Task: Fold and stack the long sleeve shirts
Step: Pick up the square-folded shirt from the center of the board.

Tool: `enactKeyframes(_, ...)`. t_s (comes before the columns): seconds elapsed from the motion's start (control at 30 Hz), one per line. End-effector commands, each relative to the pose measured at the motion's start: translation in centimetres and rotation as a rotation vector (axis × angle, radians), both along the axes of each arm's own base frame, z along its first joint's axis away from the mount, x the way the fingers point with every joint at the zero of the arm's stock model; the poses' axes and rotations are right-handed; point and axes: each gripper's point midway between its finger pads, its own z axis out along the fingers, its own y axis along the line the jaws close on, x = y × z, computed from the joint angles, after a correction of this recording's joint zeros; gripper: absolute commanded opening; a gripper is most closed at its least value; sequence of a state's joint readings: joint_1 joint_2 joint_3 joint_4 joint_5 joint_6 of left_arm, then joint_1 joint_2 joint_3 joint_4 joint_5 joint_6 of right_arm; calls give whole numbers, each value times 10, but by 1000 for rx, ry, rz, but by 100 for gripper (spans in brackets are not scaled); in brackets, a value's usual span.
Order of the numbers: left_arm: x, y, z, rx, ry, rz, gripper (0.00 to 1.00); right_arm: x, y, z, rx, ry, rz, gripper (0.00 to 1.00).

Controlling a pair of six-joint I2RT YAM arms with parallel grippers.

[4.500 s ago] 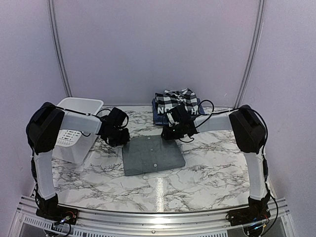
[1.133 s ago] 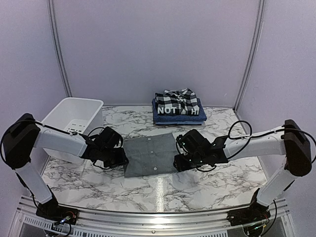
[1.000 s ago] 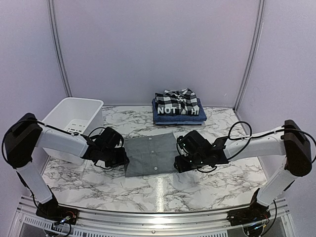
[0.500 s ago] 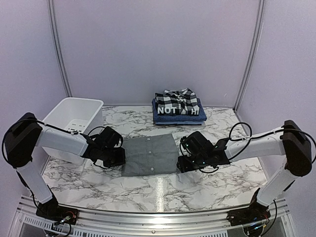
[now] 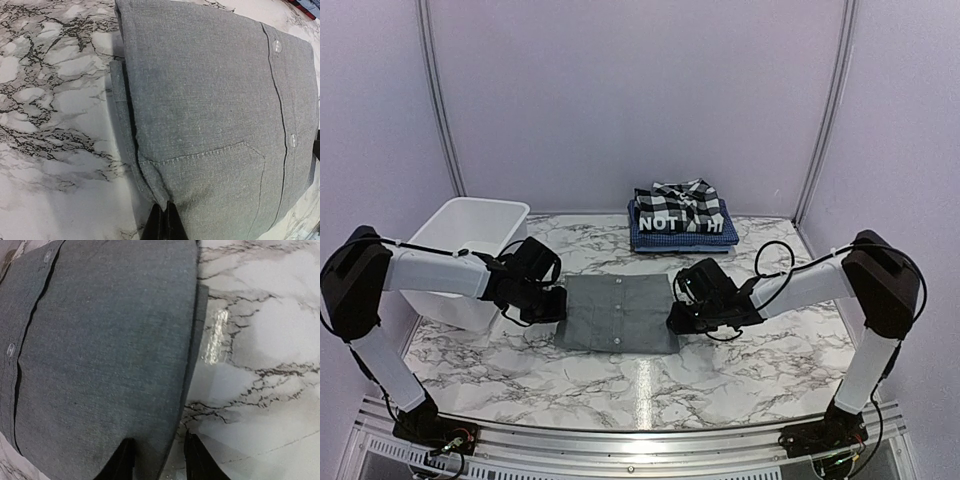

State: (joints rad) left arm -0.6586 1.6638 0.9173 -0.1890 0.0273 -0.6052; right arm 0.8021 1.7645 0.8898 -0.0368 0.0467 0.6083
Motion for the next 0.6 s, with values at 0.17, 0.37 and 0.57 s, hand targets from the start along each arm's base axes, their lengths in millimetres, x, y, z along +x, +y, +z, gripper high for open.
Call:
enactKeyframes(0.17,6,13,41,-1,-47,-7,0,22,8,14,11,-44,-62,21)
enactKeyframes(0.37,13,22,65,-18,-86,-5,0,15,36,8,41,-20,3,26)
enactKeyframes(0.57,29,47,113,11,-137,-13,0,-2,106,-5,133,43,131,25)
